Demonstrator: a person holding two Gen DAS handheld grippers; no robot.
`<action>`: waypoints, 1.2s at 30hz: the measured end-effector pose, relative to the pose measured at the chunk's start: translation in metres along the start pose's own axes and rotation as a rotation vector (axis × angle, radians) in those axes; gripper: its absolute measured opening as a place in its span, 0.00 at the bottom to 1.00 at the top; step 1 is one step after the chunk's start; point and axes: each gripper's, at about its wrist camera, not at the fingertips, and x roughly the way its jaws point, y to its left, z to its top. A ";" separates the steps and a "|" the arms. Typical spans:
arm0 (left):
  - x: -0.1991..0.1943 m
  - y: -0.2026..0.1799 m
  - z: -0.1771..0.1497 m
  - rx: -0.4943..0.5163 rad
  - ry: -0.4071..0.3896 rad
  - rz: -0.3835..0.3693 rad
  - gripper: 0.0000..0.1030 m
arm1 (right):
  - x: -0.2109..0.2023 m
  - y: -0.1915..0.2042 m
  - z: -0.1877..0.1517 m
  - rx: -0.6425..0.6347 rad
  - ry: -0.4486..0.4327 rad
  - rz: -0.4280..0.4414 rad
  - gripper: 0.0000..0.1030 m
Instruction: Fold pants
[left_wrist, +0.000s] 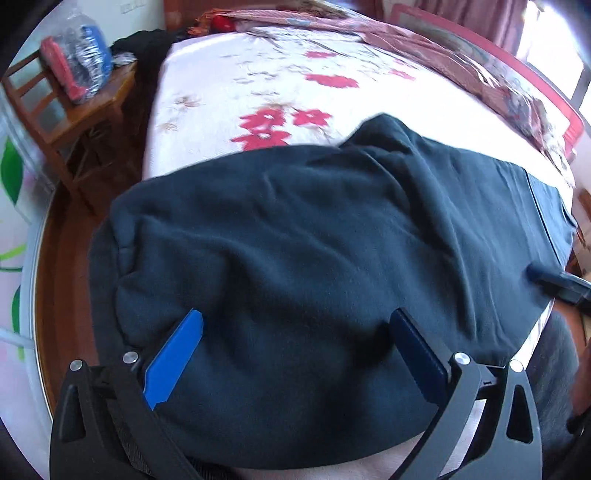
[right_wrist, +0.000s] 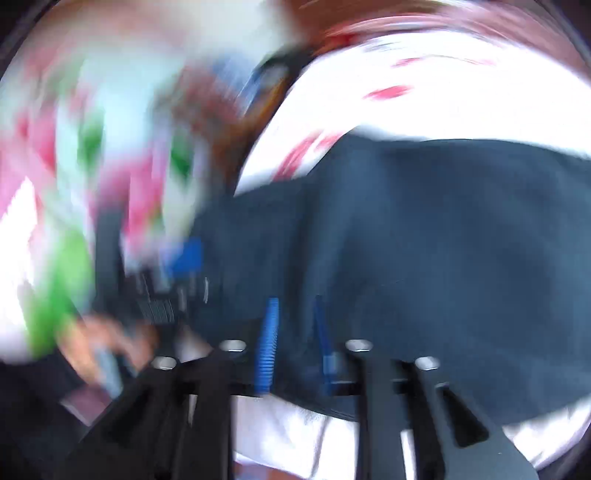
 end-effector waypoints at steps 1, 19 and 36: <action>-0.008 -0.001 0.002 -0.021 -0.018 -0.011 0.98 | -0.029 -0.033 0.009 0.129 -0.085 0.011 0.64; -0.036 -0.127 -0.006 0.139 0.039 -0.256 0.98 | -0.215 -0.305 0.061 0.737 -0.658 -0.298 0.64; -0.013 -0.126 -0.008 0.124 0.146 -0.239 0.98 | -0.202 -0.327 0.103 0.662 -0.614 -0.436 0.10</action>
